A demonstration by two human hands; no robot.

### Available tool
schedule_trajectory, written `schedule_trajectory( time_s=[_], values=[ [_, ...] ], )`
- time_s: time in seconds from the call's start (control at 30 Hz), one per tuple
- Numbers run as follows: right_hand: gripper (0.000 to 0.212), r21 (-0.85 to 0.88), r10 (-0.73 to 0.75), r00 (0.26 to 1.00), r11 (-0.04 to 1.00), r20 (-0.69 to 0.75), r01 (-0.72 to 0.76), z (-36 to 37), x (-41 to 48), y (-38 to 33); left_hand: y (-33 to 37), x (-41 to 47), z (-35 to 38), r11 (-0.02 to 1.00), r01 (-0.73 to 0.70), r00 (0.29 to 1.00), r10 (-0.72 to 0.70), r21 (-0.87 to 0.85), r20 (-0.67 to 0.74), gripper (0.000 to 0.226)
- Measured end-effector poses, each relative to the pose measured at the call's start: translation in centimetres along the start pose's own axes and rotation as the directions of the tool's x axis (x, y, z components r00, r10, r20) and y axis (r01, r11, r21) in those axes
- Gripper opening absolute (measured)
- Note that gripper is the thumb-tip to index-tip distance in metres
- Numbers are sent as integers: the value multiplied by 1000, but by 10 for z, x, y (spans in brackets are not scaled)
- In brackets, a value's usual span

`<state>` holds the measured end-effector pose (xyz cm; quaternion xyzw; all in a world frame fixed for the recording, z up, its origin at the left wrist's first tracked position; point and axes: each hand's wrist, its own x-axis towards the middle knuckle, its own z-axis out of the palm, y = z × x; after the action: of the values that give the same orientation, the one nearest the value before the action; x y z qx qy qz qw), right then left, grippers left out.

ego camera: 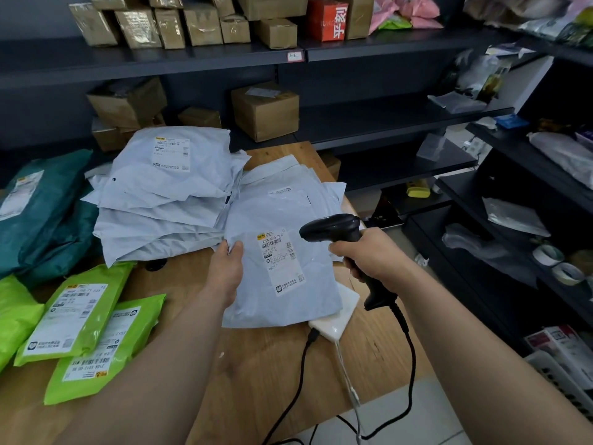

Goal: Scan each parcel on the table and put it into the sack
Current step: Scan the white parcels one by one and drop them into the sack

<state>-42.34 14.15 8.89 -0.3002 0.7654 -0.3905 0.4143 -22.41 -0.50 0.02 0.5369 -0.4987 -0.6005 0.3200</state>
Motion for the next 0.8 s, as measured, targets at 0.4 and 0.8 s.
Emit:
schedule_trajectory(
  time_s=[0.4, 0.8],
  values=[
    [26, 246, 74, 997, 967, -2, -71, 14, 18, 17, 25, -20, -11, 993, -111, 993, 113, -48, 34, 28],
    [19, 462, -41, 970, 883, 240, -77, 117, -11, -35, 58, -86, -146, 956, -231, 970, 212, -180, -120, 15]
  ],
)
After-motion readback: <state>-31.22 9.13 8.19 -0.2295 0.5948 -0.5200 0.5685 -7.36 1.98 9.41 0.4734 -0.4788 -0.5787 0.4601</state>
